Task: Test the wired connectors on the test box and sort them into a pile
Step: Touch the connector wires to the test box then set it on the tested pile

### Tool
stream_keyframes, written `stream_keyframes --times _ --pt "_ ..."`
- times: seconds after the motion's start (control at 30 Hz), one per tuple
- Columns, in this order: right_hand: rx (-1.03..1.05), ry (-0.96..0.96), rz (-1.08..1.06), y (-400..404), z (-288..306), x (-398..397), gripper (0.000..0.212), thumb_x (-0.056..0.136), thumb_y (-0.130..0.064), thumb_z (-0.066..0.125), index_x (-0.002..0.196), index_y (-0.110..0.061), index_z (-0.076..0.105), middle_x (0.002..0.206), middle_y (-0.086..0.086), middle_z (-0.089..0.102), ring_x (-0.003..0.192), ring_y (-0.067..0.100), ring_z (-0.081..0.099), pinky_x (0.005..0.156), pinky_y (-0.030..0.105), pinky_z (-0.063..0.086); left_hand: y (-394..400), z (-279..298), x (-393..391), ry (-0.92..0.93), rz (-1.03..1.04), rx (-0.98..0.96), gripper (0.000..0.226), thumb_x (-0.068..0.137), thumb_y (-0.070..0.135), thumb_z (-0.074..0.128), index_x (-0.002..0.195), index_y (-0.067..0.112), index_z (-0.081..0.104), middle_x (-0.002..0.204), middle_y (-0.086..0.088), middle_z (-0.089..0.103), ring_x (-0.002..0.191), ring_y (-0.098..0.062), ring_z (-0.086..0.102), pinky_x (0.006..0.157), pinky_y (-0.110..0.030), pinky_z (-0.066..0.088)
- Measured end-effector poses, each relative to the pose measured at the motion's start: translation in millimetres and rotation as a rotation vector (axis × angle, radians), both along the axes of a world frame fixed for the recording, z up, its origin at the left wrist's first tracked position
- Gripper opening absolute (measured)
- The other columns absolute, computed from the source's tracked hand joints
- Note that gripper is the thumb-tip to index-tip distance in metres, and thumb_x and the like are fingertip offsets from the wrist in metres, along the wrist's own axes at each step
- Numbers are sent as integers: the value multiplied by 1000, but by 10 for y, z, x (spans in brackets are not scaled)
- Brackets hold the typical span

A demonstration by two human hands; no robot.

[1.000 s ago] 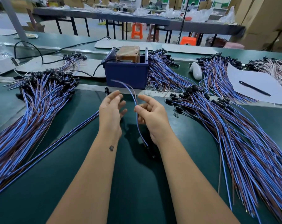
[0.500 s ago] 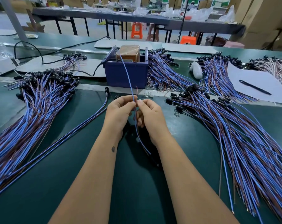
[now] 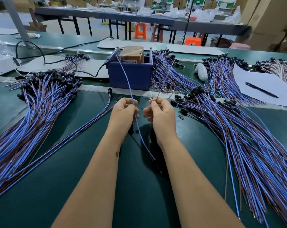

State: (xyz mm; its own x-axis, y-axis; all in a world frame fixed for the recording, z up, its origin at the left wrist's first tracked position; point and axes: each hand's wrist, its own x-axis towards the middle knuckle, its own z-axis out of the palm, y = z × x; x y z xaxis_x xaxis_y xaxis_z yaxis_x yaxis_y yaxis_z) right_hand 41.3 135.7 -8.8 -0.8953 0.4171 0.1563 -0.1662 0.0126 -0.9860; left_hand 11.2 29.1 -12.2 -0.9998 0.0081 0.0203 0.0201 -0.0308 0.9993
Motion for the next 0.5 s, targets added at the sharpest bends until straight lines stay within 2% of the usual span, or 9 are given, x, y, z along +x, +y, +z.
stream_keyframes --times 0.07,0.17,0.23,0.37,0.5 --pt "-10 -13 -11 27 -11 -1 19 101 -9 44 90 -16 57 60 -2 50 52 10 46 52 21 43 -35 -12 -36 -30 54 12 27 88 1 44 86 21 62 58 12 56 49 -4 51 57 -21 44" --pt "72 -13 -16 27 -44 -10 20 100 -13 47 89 -21 62 58 -4 39 54 12 34 56 30 34 -67 -10 -51 -33 96 74 31 85 0 41 84 20 64 54 12 52 48 -6 43 53 -21 37" --pt "100 -6 -5 11 -54 -18 21 99 -14 48 90 -24 65 58 -5 36 54 13 30 56 31 30 -76 -5 -47 -17 113 79 31 86 0 41 84 21 65 54 13 52 49 -6 41 53 -21 35" --pt "116 -12 12 7 -64 -17 20 98 -18 51 98 -28 69 53 -11 38 54 14 32 56 31 31 -96 -13 -42 24 132 61 31 88 3 46 87 24 68 56 16 54 50 -5 42 51 -19 37" --pt "117 -23 -8 28 -74 -35 21 99 -18 52 110 -23 70 50 -19 44 54 11 35 59 28 35 -125 -11 -37 72 166 49 29 91 5 50 91 27 70 58 14 59 49 -1 47 51 -12 42"
